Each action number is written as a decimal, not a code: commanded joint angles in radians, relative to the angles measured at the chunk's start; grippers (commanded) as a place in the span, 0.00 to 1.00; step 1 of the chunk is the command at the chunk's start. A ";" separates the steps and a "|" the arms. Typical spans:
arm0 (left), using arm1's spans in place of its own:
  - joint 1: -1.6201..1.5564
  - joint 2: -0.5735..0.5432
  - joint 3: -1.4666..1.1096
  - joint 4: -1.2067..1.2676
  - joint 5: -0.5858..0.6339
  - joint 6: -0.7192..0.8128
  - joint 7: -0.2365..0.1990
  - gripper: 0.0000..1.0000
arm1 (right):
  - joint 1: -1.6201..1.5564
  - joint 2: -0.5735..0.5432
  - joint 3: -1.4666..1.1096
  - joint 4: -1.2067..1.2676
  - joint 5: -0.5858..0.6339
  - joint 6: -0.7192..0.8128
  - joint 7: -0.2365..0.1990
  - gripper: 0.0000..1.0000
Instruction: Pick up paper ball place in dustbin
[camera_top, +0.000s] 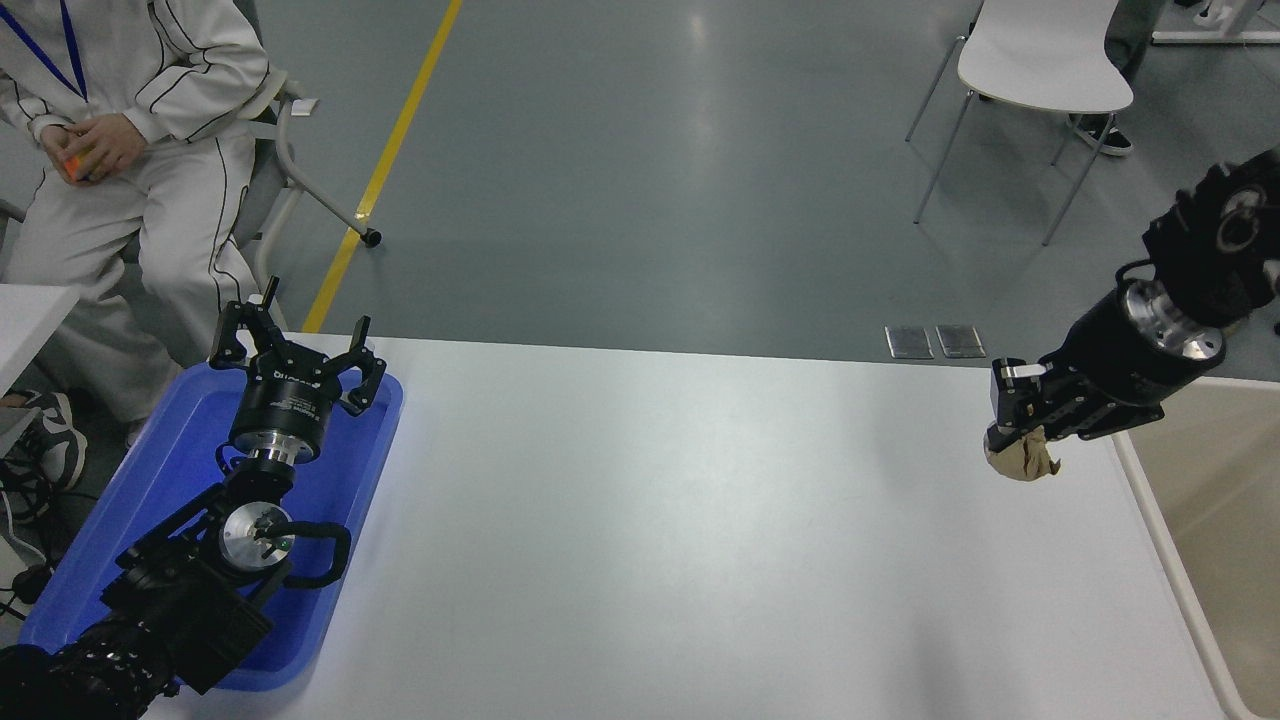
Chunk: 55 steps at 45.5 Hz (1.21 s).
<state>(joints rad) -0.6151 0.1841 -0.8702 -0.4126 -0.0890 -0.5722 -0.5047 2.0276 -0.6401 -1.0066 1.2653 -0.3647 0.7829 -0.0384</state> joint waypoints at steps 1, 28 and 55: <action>0.000 0.000 -0.001 0.000 0.000 0.000 0.000 1.00 | 0.137 -0.013 -0.047 0.008 0.001 0.002 0.000 0.00; 0.000 0.000 -0.001 0.000 0.000 0.000 0.000 1.00 | 0.194 -0.016 -0.093 0.003 0.001 0.002 0.000 0.00; 0.000 0.000 0.000 0.000 0.000 0.000 0.000 1.00 | 0.037 -0.273 -0.245 -0.254 -0.019 0.002 -0.003 0.00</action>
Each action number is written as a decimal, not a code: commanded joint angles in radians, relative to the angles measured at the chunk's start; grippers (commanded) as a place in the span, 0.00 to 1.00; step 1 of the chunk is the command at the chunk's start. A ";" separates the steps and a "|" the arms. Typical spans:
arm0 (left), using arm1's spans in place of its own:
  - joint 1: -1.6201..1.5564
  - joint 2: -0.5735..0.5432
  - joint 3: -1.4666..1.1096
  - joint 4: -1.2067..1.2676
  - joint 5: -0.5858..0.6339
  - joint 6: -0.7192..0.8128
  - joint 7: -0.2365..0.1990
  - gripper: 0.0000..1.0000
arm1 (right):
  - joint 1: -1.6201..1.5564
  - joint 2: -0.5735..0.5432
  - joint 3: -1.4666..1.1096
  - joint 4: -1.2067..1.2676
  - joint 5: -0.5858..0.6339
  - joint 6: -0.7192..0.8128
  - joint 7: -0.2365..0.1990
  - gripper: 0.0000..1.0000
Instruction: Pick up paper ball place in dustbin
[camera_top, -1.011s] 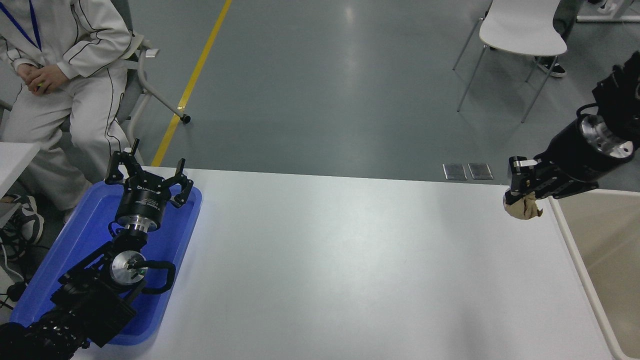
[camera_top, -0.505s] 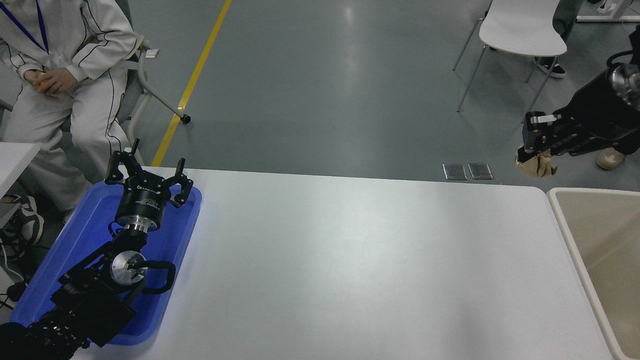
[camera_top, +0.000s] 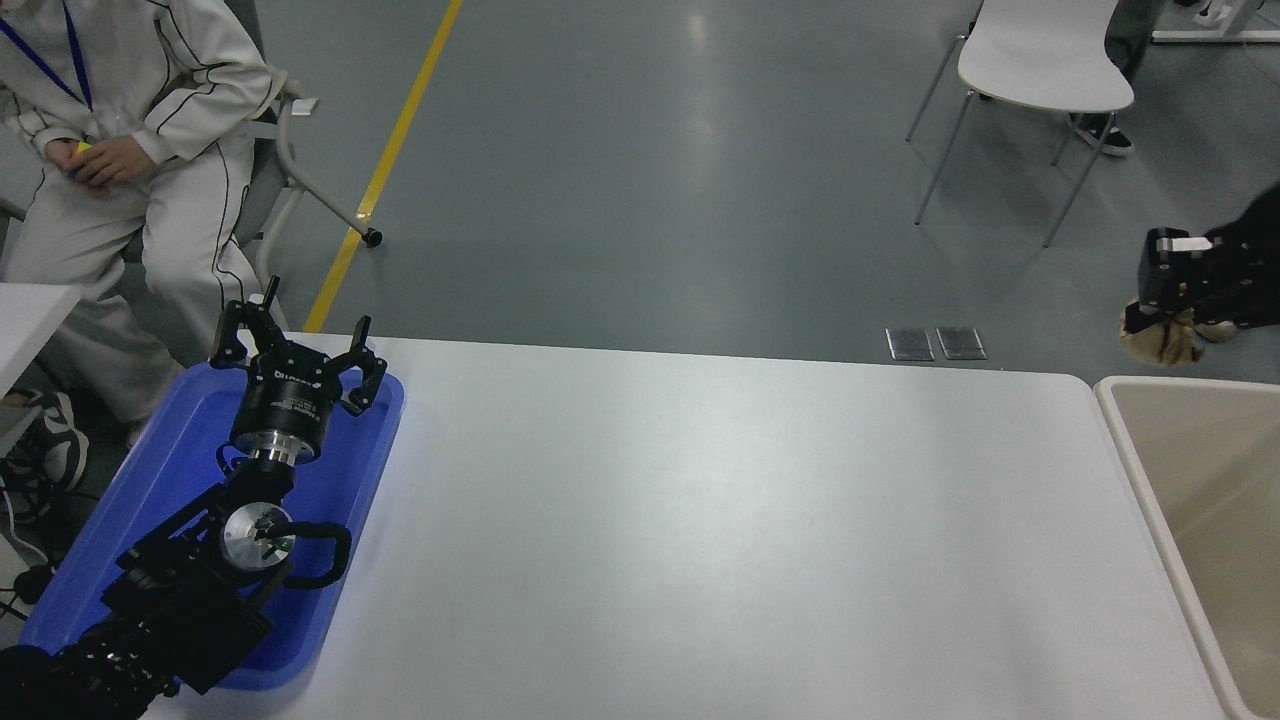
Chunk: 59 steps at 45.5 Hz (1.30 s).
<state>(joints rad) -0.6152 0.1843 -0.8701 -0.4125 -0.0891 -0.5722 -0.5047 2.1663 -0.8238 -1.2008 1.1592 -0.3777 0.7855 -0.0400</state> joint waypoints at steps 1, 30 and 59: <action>0.000 0.000 -0.001 0.000 0.000 0.000 0.000 1.00 | -0.121 -0.095 -0.048 -0.168 -0.006 0.000 -0.001 0.00; 0.000 0.000 0.000 0.001 0.000 0.000 -0.002 1.00 | -0.944 -0.120 0.507 -0.717 -0.004 0.000 -0.001 0.00; 0.000 0.000 0.000 0.001 0.000 0.000 -0.002 1.00 | -1.405 0.094 0.869 -0.846 0.103 -0.362 0.000 0.00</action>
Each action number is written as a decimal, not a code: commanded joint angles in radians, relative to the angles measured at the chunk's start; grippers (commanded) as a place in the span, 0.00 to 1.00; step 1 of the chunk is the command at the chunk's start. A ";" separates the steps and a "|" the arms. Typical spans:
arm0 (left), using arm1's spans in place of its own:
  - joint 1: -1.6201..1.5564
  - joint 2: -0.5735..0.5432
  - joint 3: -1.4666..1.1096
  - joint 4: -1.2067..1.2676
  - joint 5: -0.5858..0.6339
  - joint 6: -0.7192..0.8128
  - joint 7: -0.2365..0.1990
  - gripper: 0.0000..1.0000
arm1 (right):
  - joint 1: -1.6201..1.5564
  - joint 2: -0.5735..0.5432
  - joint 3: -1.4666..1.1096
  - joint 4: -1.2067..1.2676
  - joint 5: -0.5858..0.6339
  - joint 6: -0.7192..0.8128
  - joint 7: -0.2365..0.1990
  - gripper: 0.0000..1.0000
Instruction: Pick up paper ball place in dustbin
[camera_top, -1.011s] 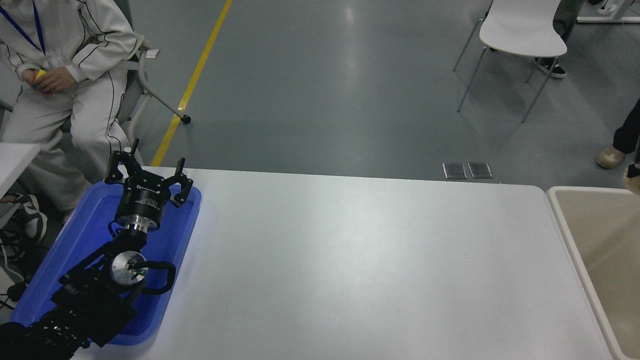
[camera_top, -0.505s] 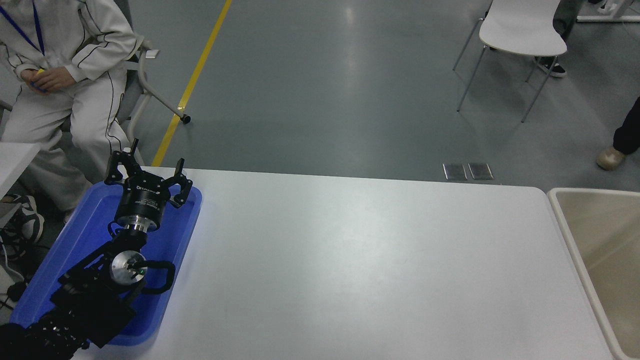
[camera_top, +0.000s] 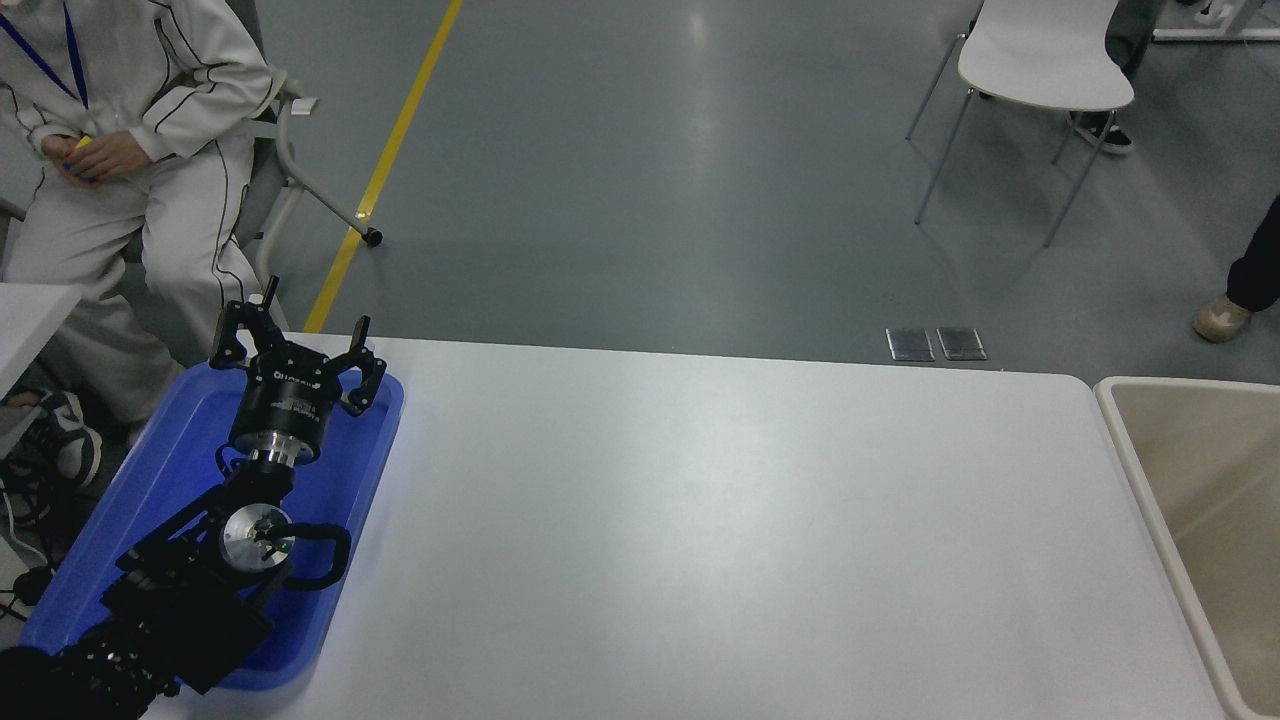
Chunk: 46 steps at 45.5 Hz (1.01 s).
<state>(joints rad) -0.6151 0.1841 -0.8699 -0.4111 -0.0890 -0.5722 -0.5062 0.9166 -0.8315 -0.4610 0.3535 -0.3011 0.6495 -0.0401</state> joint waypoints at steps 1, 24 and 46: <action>0.000 0.000 0.000 0.000 0.000 0.000 0.000 1.00 | -0.166 0.109 0.140 -0.041 0.026 -0.249 0.000 0.00; 0.000 0.000 0.000 0.000 0.000 0.000 0.000 1.00 | -0.298 0.258 0.325 -0.171 0.046 -0.651 0.006 0.00; 0.000 0.000 0.000 0.000 0.000 0.000 0.000 1.00 | -0.298 0.315 0.338 -0.197 0.059 -0.811 0.006 0.00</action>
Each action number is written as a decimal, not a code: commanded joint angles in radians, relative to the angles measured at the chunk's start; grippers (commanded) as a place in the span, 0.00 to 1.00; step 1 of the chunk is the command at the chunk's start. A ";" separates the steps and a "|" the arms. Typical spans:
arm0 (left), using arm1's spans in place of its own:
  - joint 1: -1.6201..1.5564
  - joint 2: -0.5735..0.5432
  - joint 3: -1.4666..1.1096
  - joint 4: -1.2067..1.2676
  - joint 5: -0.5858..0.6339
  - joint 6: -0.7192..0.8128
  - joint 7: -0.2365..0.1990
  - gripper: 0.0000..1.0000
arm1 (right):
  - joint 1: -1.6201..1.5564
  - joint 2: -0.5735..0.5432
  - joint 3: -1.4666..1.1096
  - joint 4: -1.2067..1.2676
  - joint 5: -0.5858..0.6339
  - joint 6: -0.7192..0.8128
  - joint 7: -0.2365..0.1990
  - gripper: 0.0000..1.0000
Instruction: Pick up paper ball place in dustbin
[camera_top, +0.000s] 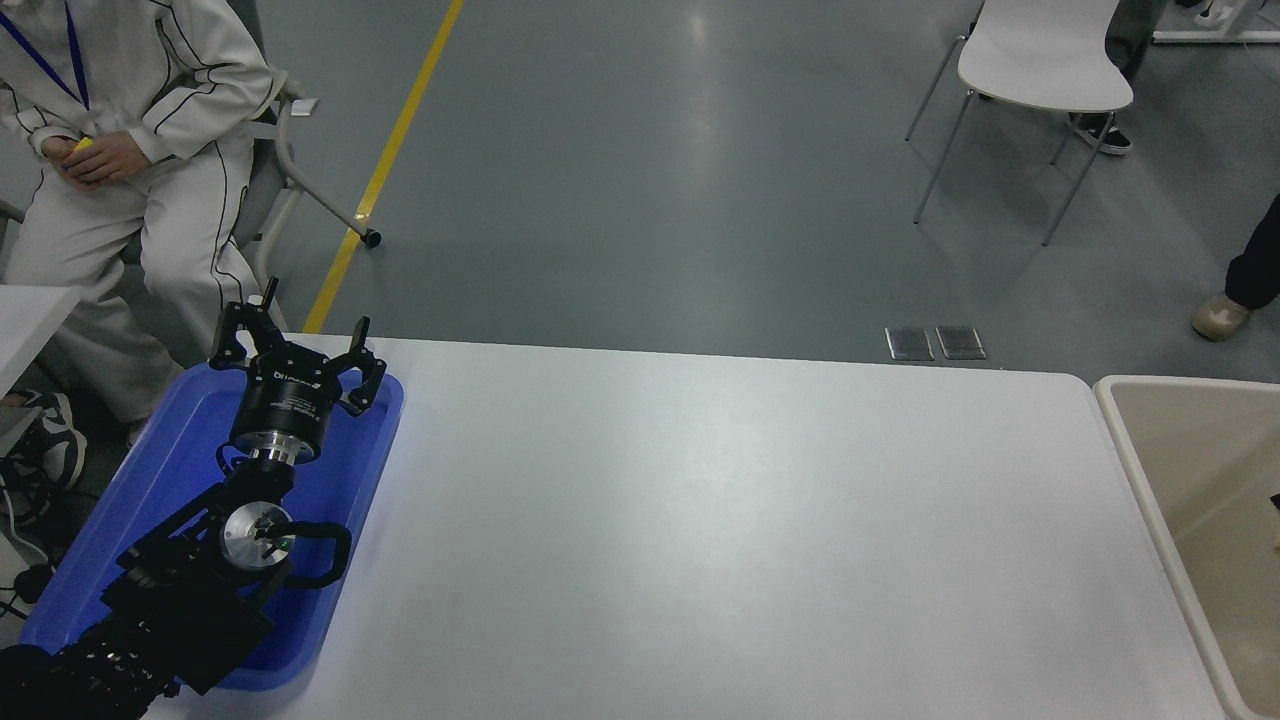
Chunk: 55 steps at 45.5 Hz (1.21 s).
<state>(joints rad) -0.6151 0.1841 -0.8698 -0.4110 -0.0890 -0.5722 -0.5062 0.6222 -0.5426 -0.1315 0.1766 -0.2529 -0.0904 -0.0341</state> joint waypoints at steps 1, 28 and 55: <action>0.000 0.000 0.000 0.000 0.000 0.000 0.000 1.00 | -0.004 0.026 0.009 -0.020 0.012 -0.071 0.000 0.00; 0.000 0.000 0.000 0.000 0.000 0.000 0.000 1.00 | -0.004 0.016 -0.010 -0.020 0.009 -0.150 0.000 0.89; 0.000 0.000 0.000 0.000 0.000 0.000 0.000 1.00 | 0.016 0.018 -0.008 0.000 0.012 -0.150 0.000 0.99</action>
<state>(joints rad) -0.6151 0.1841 -0.8698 -0.4110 -0.0890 -0.5722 -0.5062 0.6277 -0.5227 -0.1395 0.1663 -0.2414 -0.2378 -0.0337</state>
